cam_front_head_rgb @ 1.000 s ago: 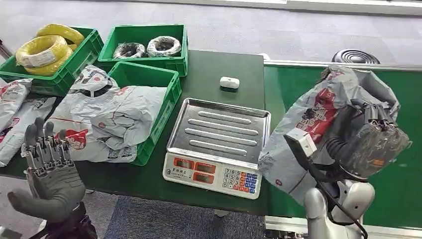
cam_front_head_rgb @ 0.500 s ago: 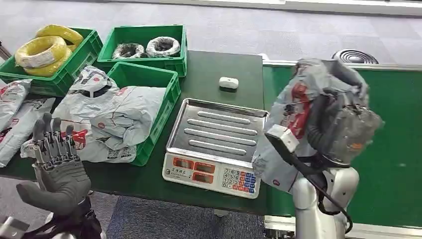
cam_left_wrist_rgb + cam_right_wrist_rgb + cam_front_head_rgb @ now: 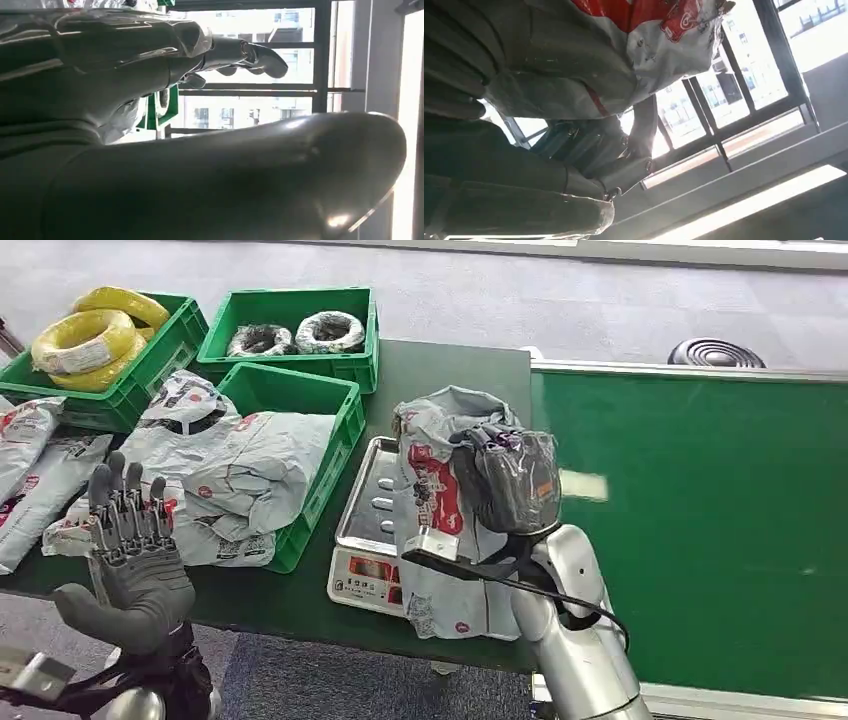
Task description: Moved the parcel from conveyor to table for the left to box.
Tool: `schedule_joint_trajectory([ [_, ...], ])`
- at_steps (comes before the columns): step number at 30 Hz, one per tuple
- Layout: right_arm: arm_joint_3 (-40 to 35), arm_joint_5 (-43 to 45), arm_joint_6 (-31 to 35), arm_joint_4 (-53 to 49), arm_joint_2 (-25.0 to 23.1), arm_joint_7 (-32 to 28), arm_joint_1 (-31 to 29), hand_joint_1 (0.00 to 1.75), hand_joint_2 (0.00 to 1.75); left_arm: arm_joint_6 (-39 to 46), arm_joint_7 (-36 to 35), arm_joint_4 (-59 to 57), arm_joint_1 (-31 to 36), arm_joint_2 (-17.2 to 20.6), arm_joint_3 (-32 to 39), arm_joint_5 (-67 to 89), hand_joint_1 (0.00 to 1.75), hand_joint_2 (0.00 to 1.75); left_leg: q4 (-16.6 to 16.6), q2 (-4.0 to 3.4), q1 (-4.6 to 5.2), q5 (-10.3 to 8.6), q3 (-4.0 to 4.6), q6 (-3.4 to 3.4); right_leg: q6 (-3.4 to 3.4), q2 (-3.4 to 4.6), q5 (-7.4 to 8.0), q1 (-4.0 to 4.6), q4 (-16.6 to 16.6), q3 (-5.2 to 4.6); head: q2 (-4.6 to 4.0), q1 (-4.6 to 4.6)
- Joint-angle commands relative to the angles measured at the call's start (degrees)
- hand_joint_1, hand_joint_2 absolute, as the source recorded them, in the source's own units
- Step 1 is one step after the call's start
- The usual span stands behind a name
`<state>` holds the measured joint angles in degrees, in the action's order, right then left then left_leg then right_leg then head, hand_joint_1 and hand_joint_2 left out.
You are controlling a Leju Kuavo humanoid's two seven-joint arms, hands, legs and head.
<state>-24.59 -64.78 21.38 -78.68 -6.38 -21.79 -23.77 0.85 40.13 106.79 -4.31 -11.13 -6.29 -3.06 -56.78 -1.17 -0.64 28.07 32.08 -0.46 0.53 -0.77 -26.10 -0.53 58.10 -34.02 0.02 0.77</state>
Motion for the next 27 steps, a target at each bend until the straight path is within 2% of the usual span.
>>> schedule_joint_trajectory([
  [1,-3.18,1.10,2.18,8.22,2.47,1.00,-0.58,1.75,1.75,0.28,-0.13,-4.94,-0.07,2.02,-0.27,-0.52,0.00,0.00,0.20,0.09,-0.01,-0.07,-0.20,0.01,-0.03,0.04,0.06,0.00,-0.18,0.20,0.00,0.00],
  [6,-2.79,1.41,4.01,9.63,2.27,1.74,-0.23,1.75,1.75,0.81,-0.13,-5.13,-0.18,2.18,-0.33,-0.50,0.00,0.00,0.21,0.10,-0.02,-0.05,-0.24,0.01,-0.04,0.05,0.04,0.01,-0.20,0.22,0.00,0.00],
  [8,-1.65,-1.04,8.01,11.83,1.52,5.07,-0.54,1.75,1.75,1.54,-0.13,-4.32,-0.90,2.31,-0.39,-0.63,0.00,0.00,0.11,0.06,-0.01,-0.02,-0.16,0.01,-0.02,0.05,0.02,0.01,-0.11,0.14,0.00,0.00],
  [9,-1.65,-1.04,8.01,11.83,1.52,5.07,-0.54,1.75,1.75,1.54,-0.13,-4.32,-0.90,2.31,-0.39,-0.63,0.00,0.00,0.08,0.01,0.00,0.00,-0.14,0.01,-0.01,0.07,0.01,0.00,-0.07,0.10,0.00,0.02],
  [12,0.72,-11.80,15.59,15.62,0.56,13.77,-1.50,1.73,1.75,1.83,-0.13,-4.07,-1.85,2.29,-0.88,-0.62,0.00,0.00,0.08,0.02,0.01,-0.01,-0.13,0.02,-0.01,0.06,0.01,-0.01,-0.06,0.10,0.00,0.00],
  [16,2.89,-12.05,17.05,16.41,0.20,15.77,-1.14,1.75,1.75,1.44,-0.13,-4.52,-1.79,2.31,-1.53,-0.49,0.00,0.00,0.13,0.04,0.00,-0.04,-0.16,0.02,-0.02,0.08,0.04,0.00,-0.12,0.14,0.00,0.00],
  [19,9.15,-16.60,18.62,16.00,-0.26,22.63,-1.84,1.71,1.75,1.23,-0.13,-5.42,-1.07,2.32,-1.98,-0.58,0.00,0.00,0.12,0.10,0.00,-0.04,-0.13,0.02,-0.03,0.03,0.03,0.00,-0.11,0.13,0.00,0.00],
  [20,13.73,-18.21,18.62,15.02,-0.36,24.10,-2.93,1.75,1.75,1.24,-0.13,-5.99,-0.56,2.46,-2.37,-0.76,0.00,0.00,0.06,0.16,0.01,-0.04,-0.07,0.02,-0.02,-0.05,0.01,-0.01,-0.05,0.08,0.00,0.00],
  [21,15.09,-17.24,18.62,16.17,-0.07,22.35,-3.99,1.75,1.75,1.41,-0.13,-6.14,-0.40,2.48,-2.48,-0.78,0.00,0.00,0.04,0.11,0.02,-0.03,-0.06,0.01,-0.01,-0.02,0.00,-0.02,-0.03,0.05,0.00,0.00],
  [23,21.25,-21.36,18.62,16.89,0.14,27.06,-6.66,1.71,1.75,0.90,-0.13,-6.47,0.18,2.39,-2.83,-0.95,0.00,0.00,0.03,0.16,0.04,-0.05,-0.02,0.02,-0.01,-0.05,0.01,-0.04,-0.02,0.02,0.00,0.00],
  [25,24.56,-19.58,18.62,19.69,1.13,25.12,-9.69,1.71,1.75,0.90,-0.13,-6.67,0.43,2.11,-2.95,-0.87,0.00,0.00,0.03,0.24,0.04,-0.08,-0.01,0.04,0.00,-0.08,0.03,-0.04,-0.04,0.03,0.00,0.00],
  [27,25.02,-19.31,18.62,20.17,1.25,24.56,-10.13,1.71,1.75,0.96,-0.13,-6.70,0.45,2.10,-3.00,-0.83,0.00,0.00,0.06,0.31,0.04,-0.14,0.00,0.08,0.01,-0.08,0.11,-0.04,-0.10,0.05,0.00,0.00],
])
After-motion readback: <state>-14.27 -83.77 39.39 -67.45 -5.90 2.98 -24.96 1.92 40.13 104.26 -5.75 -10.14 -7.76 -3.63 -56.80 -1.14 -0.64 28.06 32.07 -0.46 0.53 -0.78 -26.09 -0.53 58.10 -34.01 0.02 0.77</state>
